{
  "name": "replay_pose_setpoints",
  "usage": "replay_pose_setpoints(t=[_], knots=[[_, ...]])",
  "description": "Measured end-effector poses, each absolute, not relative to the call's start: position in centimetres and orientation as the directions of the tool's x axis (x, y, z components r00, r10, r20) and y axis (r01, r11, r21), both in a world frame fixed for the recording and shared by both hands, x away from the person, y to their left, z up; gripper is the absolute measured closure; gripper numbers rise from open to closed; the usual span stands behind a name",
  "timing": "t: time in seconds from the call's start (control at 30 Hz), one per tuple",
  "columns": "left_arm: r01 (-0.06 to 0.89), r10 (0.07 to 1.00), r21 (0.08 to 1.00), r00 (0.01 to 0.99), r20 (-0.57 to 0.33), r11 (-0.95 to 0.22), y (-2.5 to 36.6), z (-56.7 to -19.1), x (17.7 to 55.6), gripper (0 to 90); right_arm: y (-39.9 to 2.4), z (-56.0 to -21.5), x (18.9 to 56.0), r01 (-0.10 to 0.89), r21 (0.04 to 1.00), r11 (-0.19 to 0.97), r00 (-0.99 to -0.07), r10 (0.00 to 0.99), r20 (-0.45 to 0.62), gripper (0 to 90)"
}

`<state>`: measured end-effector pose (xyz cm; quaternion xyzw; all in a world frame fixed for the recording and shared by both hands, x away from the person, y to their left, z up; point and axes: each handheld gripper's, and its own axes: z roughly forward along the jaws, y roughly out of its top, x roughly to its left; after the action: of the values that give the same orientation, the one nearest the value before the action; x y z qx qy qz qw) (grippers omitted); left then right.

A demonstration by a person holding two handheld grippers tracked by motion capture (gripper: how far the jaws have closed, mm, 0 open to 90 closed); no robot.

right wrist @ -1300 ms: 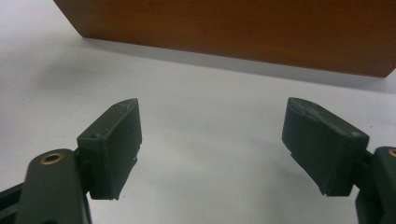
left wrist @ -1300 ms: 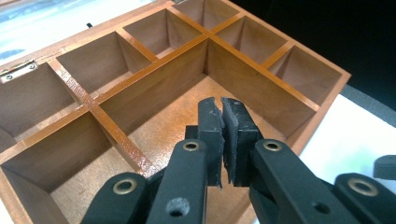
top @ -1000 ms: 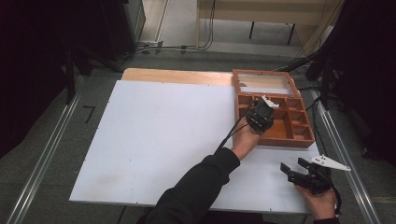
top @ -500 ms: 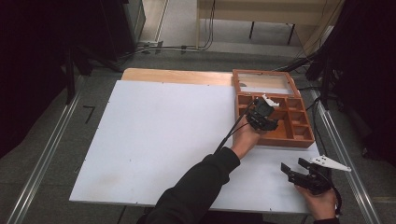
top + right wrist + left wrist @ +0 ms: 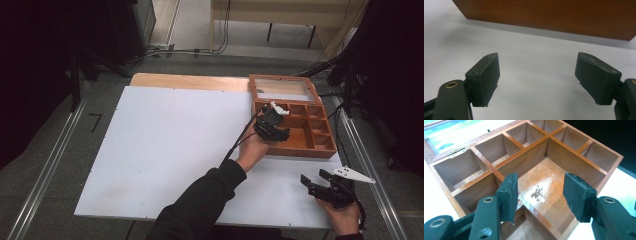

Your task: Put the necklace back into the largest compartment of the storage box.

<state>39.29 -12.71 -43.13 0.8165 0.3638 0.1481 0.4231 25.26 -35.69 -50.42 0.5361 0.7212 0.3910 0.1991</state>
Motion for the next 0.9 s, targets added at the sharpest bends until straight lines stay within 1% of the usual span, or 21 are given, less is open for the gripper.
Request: replay_pose_setpoints(t=[0.17,0.2,0.4,0.43,0.77,0.9], knots=[[0.475,0.718,0.804,0.690,-0.088,-0.358,-11.8,-42.9,38.7,43.9,-35.6,-50.4,25.3,0.621,0.774,0.121,-0.347,0.928,0.133,18.3],[0.476,0.719,0.804,0.689,-0.089,-0.356,-11.6,-42.9,38.6,42.3,-35.6,-50.5,25.3,0.621,0.774,0.124,-0.349,0.928,0.131,18.2],[0.472,0.714,0.808,0.693,-0.094,-0.352,-10.4,-43.0,37.6,39.3,-35.6,-50.5,25.3,0.620,0.775,0.125,-0.350,0.928,0.130,18.3],[0.475,0.714,0.808,0.693,-0.099,-0.349,-10.2,-43.0,37.5,37.3,-35.6,-50.5,25.3,0.620,0.775,0.124,-0.349,0.928,0.130,18.3],[0.479,0.729,0.814,0.676,-0.103,-0.329,-7.6,-43.0,36.4,33.7,-35.6,-50.5,25.3,0.620,0.775,0.123,-0.346,0.929,0.129,18.3],[0.486,0.737,0.815,0.666,-0.112,-0.315,-6.4,-43.1,36.0,33.7,-35.6,-50.5,25.2,0.621,0.774,0.120,-0.342,0.931,0.129,18.3]])
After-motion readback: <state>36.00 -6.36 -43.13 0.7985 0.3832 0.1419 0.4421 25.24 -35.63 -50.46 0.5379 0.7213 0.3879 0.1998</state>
